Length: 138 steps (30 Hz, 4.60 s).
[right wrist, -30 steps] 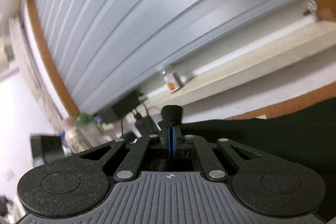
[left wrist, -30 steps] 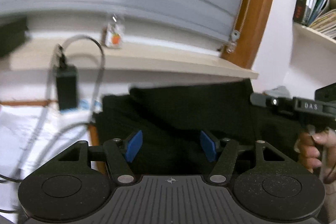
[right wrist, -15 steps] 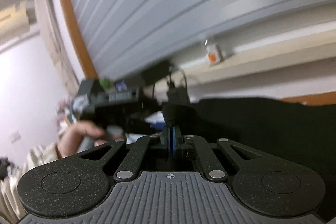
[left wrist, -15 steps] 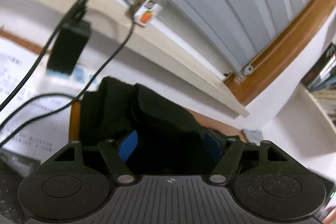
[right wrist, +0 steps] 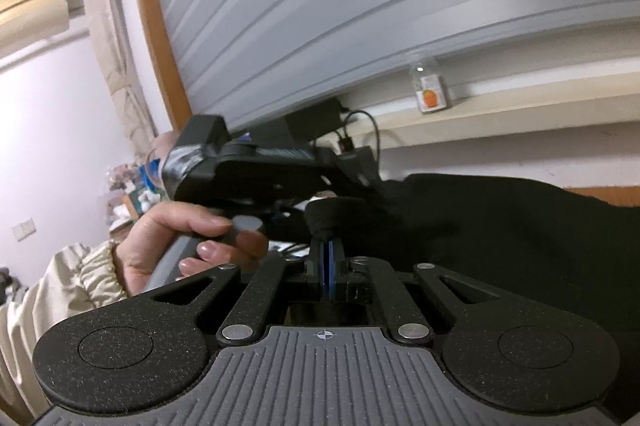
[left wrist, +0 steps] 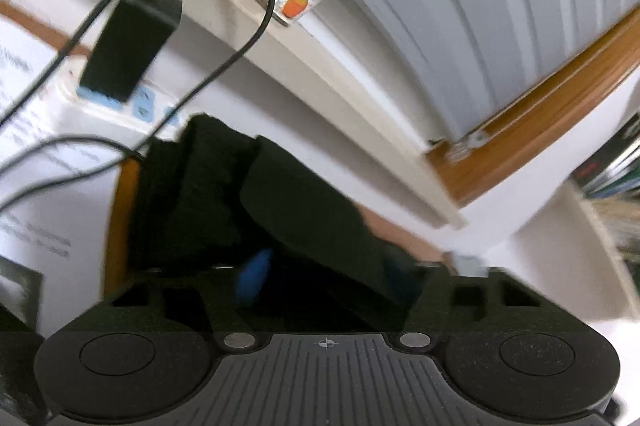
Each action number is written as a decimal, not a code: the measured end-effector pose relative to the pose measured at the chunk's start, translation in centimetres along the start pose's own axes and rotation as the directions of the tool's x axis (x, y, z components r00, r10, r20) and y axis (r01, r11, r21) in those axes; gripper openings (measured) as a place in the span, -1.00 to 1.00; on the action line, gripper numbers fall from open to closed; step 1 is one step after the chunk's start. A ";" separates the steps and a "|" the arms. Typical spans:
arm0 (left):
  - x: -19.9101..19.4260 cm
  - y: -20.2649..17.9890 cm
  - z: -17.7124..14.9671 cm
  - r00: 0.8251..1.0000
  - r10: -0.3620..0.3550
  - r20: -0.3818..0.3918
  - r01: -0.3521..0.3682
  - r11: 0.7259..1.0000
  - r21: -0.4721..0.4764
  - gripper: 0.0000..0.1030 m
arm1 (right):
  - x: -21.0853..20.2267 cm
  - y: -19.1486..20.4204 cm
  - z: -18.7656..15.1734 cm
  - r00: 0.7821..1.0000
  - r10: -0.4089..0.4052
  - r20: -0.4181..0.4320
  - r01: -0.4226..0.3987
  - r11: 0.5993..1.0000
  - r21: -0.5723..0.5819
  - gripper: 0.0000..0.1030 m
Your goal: Fold clothes
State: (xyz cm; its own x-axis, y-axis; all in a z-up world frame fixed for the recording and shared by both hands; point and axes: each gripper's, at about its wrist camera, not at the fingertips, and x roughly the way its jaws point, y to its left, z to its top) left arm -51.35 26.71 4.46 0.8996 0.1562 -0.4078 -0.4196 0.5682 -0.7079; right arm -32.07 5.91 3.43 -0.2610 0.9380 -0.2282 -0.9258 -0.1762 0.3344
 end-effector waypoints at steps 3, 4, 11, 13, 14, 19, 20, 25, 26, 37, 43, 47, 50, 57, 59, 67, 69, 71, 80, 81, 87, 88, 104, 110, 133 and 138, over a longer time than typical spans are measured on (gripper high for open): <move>-1.8 -0.4 0.7 0.998 -0.011 0.058 0.008 0.998 0.055 -0.95 | 1.0 1.8 0.5 1.000 0.022 -0.012 -0.022 0.998 -0.056 -0.96; -2.6 -0.5 1.0 0.997 -0.027 0.071 0.023 0.998 0.061 -0.95 | 1.3 2.6 0.8 0.999 0.033 -0.016 -0.034 0.996 -0.077 -0.96; -3.7 0.3 0.8 0.982 0.167 0.092 -0.180 0.971 0.157 -0.94 | 4.7 4.3 -0.3 0.993 0.066 -0.095 -0.074 0.994 -0.082 -0.88; -3.9 0.3 0.4 0.971 0.213 0.106 -0.230 0.956 0.184 -0.86 | 4.2 3.8 -0.9 0.989 0.064 -0.136 -0.076 0.993 -0.086 -0.74; -4.0 0.0 0.4 0.963 0.241 0.119 -0.261 0.945 0.198 -0.69 | 3.3 3.4 -1.2 0.989 0.054 -0.137 -0.068 0.993 -0.096 -0.54; -5.4 -2.9 0.1 0.938 0.281 0.204 -0.330 0.902 0.278 -0.44 | -5.6 -2.3 -2.4 0.994 -0.085 -0.069 0.075 0.988 -0.138 -0.27; -5.4 -4.0 0.1 0.938 0.272 0.215 -0.329 0.895 0.302 -0.44 | -8.1 -3.8 -2.7 0.986 -0.162 -0.048 0.152 0.975 -0.159 -0.24; -2.1 -10.0 -0.8 0.968 0.178 0.177 -0.240 0.859 0.453 0.16 | -20.1 -9.8 -5.4 0.849 -0.528 0.005 0.513 0.821 -0.250 -0.23; -0.7 -11.3 -1.2 0.974 0.166 0.154 -0.221 0.845 0.486 0.16 | -22.4 -10.8 -6.0 0.808 -0.590 0.011 0.571 0.778 -0.263 -0.23; 21.0 -24.2 -7.0 0.983 0.079 -0.164 0.058 0.715 0.696 0.23 | -27.7 -14.5 -9.3 0.732 -0.680 -0.043 0.649 0.715 -0.260 -0.24; 29.8 -26.0 -9.0 0.970 0.067 -0.233 0.121 0.701 0.703 0.23 | -28.2 -16.1 -9.2 0.749 -0.662 -0.034 0.649 0.742 -0.167 -0.72; 31.8 -25.4 -9.7 0.971 0.079 -0.226 0.106 0.704 0.702 0.24 | -30.3 -15.1 -8.7 0.774 -0.631 -0.038 0.625 0.773 -0.104 -0.91; 32.5 -24.7 -9.9 0.971 0.095 -0.220 0.091 0.702 0.706 0.24 | -31.6 -12.4 -8.6 0.790 -0.610 -0.059 0.601 0.790 -0.119 -0.91; 33.0 -24.6 -10.1 0.973 0.124 -0.196 0.060 0.681 0.730 0.28 | -31.8 -11.0 -8.7 0.801 -0.588 -0.116 0.575 0.809 -0.123 -0.77; 33.3 -25.2 -10.1 0.974 0.115 -0.197 0.071 0.669 0.740 0.29 | -32.0 -10.5 -8.7 0.804 -0.589 -0.088 0.578 0.807 -0.118 -0.53; 36.6 -26.6 -9.8 0.955 0.078 -0.286 0.177 0.627 0.759 -0.27 | -30.0 -11.3 -10.1 0.774 -0.629 -0.074 0.618 0.775 -0.128 -0.43; 36.7 -26.6 -9.8 0.963 0.084 -0.255 0.149 0.620 0.770 -0.89 | -29.8 -11.5 -9.9 0.775 -0.630 -0.058 0.620 0.775 -0.121 -0.66; 36.5 -26.6 -9.3 0.980 0.103 -0.172 0.070 0.628 0.775 -0.89 | -29.7 -11.4 -9.8 0.777 -0.628 -0.030 0.622 0.775 -0.111 -0.89; 34.9 -26.9 -9.3 0.991 0.096 -0.093 0.010 0.641 0.768 0.13 | -32.4 -11.3 -10.7 0.803 -0.594 -0.052 0.591 0.805 -0.056 -0.33; 34.3 -26.9 -9.3 0.992 0.077 -0.102 0.029 0.643 0.765 0.15 | -34.0 -12.1 -10.9 0.803 -0.595 -0.031 0.595 0.803 0.003 -0.30; 30.7 -25.7 -10.5 0.984 0.079 -0.161 0.075 0.633 0.770 0.32 | -42.7 -19.5 -10.3 0.611 -0.791 -0.008 0.749 0.575 0.329 -0.22; 30.3 -25.4 -10.6 0.981 0.088 -0.171 0.075 0.640 0.764 0.32 | -43.8 -20.9 -10.1 0.573 -0.819 -0.018 0.759 0.523 0.388 -0.21; 26.6 -21.3 -8.3 0.993 0.078 -0.086 0.007 0.699 0.715 0.36 | -47.3 -24.2 -7.4 0.349 -0.931 0.107 0.786 0.352 0.508 -0.94; 27.1 -20.5 -7.6 0.988 0.116 -0.106 -0.010 0.722 0.692 0.41 | -47.9 -26.0 -8.9 0.407 -0.911 -0.061 0.791 0.318 0.523 -0.51; 27.7 -20.5 -8.0 0.979 0.164 -0.120 -0.028 0.696 0.718 0.50 | -58.7 -37.7 -9.5 0.149 -0.988 -0.034 0.623 0.068 0.779 -0.90; 26.9 -20.8 -7.8 0.984 0.141 -0.112 -0.018 0.694 0.720 0.50 | -60.6 -32.5 -4.0 0.041 -0.994 0.105 0.667 0.106 0.737 -0.91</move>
State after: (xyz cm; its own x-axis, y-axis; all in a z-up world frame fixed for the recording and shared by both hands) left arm -19.40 12.78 3.76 0.8121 0.1437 -0.5655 -0.2199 0.9731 -0.0684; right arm 12.77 -46.44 2.72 0.9380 0.2450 -0.2453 -0.0704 0.8274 0.5572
